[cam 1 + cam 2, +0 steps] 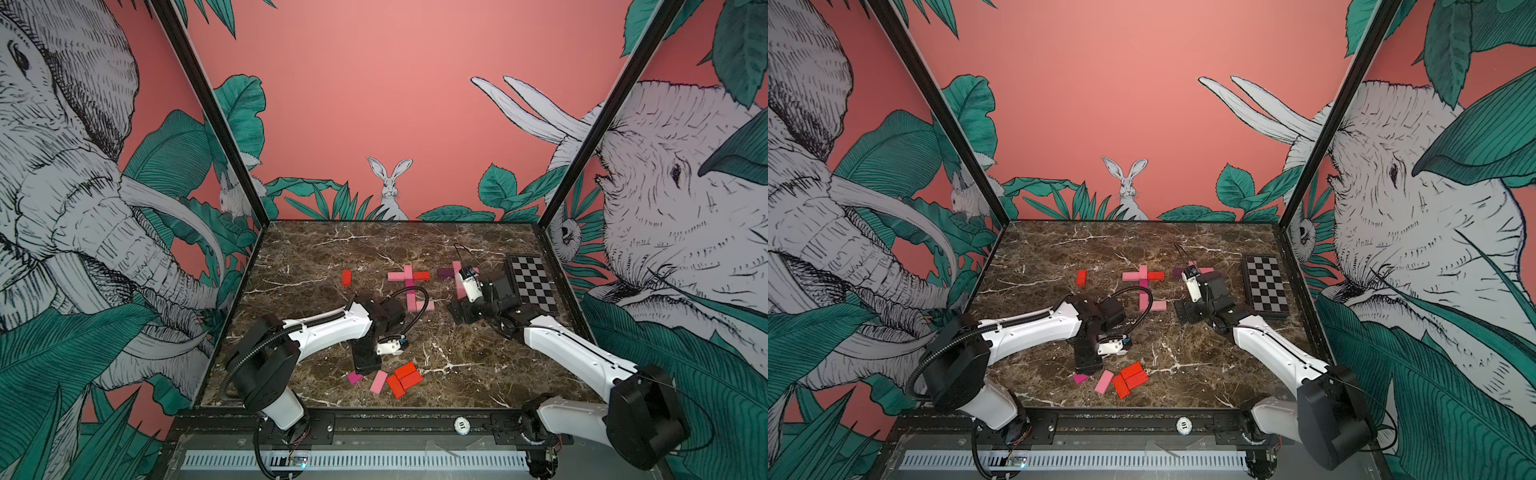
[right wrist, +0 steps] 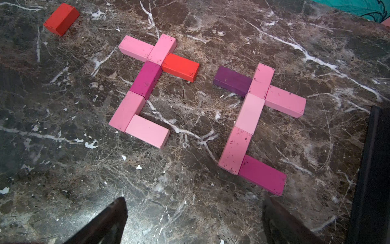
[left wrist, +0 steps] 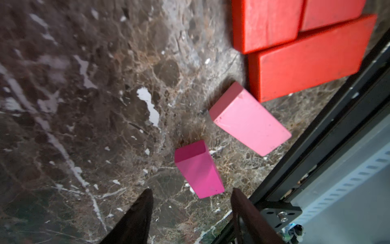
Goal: Assemble the letter t with building blocks
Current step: Pick up the building block from the center of the board.
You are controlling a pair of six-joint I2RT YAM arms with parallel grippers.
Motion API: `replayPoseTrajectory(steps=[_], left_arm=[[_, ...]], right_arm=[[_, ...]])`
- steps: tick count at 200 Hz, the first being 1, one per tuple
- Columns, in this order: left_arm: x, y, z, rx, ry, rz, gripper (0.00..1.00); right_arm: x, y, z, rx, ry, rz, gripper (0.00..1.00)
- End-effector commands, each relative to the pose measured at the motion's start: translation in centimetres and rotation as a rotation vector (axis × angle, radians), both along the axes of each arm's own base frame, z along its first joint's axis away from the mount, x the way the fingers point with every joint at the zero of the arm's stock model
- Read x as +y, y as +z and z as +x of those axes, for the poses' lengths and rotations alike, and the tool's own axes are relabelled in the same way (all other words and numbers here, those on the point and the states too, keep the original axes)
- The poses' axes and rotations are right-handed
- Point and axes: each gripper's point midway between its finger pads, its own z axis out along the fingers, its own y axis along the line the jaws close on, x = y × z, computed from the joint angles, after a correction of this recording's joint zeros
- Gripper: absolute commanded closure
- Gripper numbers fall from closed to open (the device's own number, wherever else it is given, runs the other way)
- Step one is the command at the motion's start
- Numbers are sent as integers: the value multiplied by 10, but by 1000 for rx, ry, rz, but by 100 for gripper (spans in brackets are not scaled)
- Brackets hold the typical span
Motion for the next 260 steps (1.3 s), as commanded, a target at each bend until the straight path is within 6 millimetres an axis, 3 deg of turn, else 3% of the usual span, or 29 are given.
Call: replayPoseTrajectory(steps=[1,59,175,212,240,260], left_arm=[[3,-7,-8,10,-37,-12,38],[12,-20,-15,-4,-57,-10,42],[23,-48,-6,0,-36,143,63],[23,-43,-1,-40,-27,134,84],[28,-30,2,-93,-54,103,83],[37,-12,15,-175,-47,66,82]], right_arm=[[1,10,4,-42,-5,2,3],[-1,8,5,-49,-8,-9,3],[-7,15,4,-82,-19,-25,3],[-8,16,4,-87,-23,-26,3],[-8,16,4,-86,-22,-26,3],[-7,17,5,-89,-21,-24,3]])
